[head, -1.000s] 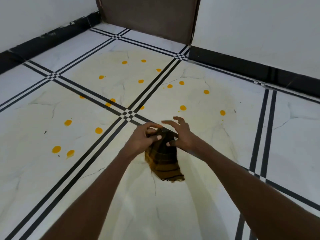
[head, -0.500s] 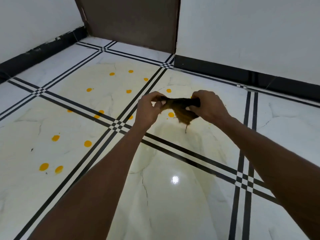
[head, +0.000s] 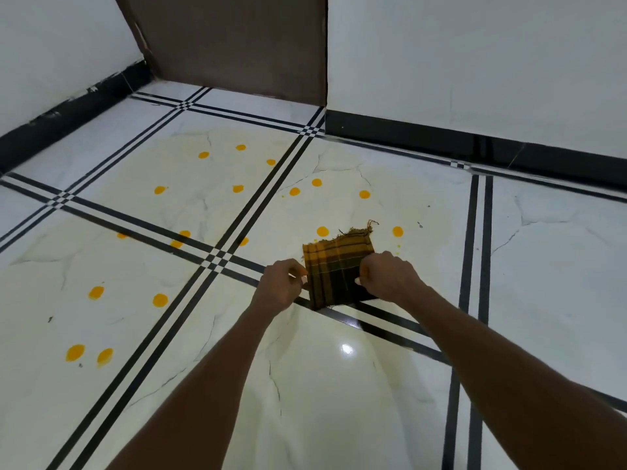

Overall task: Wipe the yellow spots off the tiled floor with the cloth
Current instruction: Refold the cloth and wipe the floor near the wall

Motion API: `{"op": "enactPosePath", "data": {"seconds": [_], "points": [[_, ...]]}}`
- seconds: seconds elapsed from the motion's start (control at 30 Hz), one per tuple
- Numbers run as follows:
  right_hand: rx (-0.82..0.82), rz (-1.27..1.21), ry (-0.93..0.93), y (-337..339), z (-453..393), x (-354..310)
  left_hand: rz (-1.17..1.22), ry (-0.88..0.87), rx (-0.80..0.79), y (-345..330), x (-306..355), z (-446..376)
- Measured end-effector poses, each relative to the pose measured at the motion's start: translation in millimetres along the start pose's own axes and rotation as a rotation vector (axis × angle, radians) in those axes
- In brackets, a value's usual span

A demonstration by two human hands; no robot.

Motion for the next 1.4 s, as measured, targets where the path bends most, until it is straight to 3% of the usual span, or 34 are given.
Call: {"op": "enactPosePath", "data": {"seconds": [0.3, 0.57, 0.7, 0.8, 0.97, 1.13, 1.3, 1.4], "points": [[-0.015, -0.304, 0.067, 4.5, -31.1, -20.9, -0.062, 0.116, 0.009, 26.3, 19.7, -8.5], [-0.049, -0.101, 0.028, -57.9, -79.6, -20.9, -0.1, 0.041, 0.001, 2.5, -30.1, -66.9], [0.027, -0.058, 0.002, -62.1, -82.8, -30.7, -0.163, 0.022, -0.046, 4.7, -43.7, -83.5], [0.15, -0.064, 0.004, -72.2, -90.2, -17.8, -0.235, -0.084, 0.004, 1.8, -45.6, -103.9], [0.499, -0.051, -0.052, -49.6, -106.1, 31.3, -0.319, -0.167, 0.108, -16.9, -59.5, -155.1], [0.433, 0.011, -0.164, -11.7, -196.6, 80.5, -0.457, -0.181, 0.221, -24.5, -63.0, -152.6], [0.424, 0.088, -0.013, 5.5, -282.4, 43.4, -0.439, -0.186, 0.219, -26.7, -62.5, -154.6], [0.39, 0.116, 0.233, -12.6, -277.3, -19.6, -0.446, -0.184, 0.214, -25.5, -67.0, -156.8]]}}
Point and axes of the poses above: each hand's wrist, its own z-axis away from the middle knuckle, its own y-axis out of the back of the hand, x = y × z, the point moved 9 cm from there along -z, towards the middle knuckle, and after that the axes turned 1 degree about y, right-handed, at the moved point
